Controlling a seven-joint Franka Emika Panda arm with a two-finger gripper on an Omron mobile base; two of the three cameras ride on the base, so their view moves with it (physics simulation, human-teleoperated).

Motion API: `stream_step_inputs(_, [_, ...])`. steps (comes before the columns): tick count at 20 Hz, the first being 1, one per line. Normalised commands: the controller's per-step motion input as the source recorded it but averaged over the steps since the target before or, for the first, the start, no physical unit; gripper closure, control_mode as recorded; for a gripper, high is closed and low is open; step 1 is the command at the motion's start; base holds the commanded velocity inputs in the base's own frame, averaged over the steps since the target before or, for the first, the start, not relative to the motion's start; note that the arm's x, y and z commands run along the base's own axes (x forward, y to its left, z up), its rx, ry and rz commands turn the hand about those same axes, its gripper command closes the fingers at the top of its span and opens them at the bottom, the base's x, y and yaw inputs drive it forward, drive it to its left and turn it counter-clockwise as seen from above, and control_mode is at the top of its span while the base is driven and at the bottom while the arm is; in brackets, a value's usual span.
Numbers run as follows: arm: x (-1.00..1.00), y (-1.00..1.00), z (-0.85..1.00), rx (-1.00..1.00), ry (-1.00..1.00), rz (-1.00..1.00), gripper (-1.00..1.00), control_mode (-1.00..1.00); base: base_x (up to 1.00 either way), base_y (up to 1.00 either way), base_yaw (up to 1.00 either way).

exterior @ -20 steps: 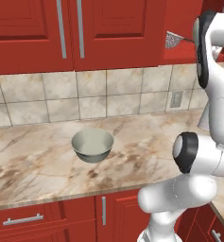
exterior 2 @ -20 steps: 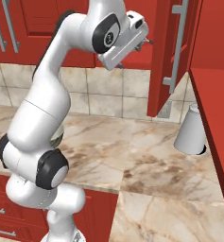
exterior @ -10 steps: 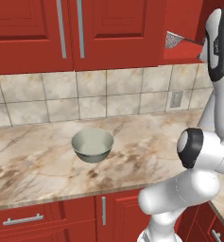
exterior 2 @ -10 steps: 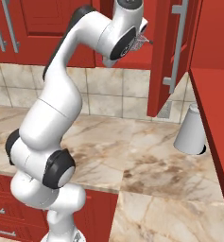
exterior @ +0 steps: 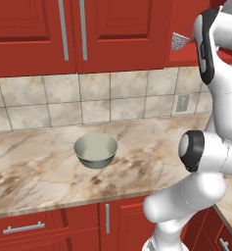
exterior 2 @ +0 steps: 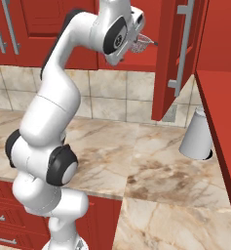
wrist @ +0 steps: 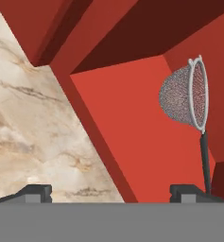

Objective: Open the cabinet and setup a tea strainer by placing it in the bowl upright.

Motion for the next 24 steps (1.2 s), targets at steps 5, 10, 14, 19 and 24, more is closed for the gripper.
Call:
stream_step_inputs(5, [0.25, 0.04, 0.0, 0.02, 0.0, -0.24, -1.0, -1.0, 0.0, 0.0, 0.0])
stream_step_inputs(10, [0.05, 0.18, 0.0, 0.01, 0.0, -0.16, -1.0, -1.0, 0.0, 0.0, 0.0])
stream_step_inputs(14, [0.26, 0.06, 0.0, 0.0, 0.0, 0.0, -1.0, -1.0, 0.0, 0.0, 0.0])
stream_step_inputs(19, [0.27, 0.0, 0.0, 0.0, 0.0, 0.14, -1.0, -1.0, 0.0, 0.0, 0.0])
stream_step_inputs(24, [0.1, -0.01, 0.0, 0.0, 0.0, 0.28, -1.0, -1.0, 0.0, 0.0, 0.0])
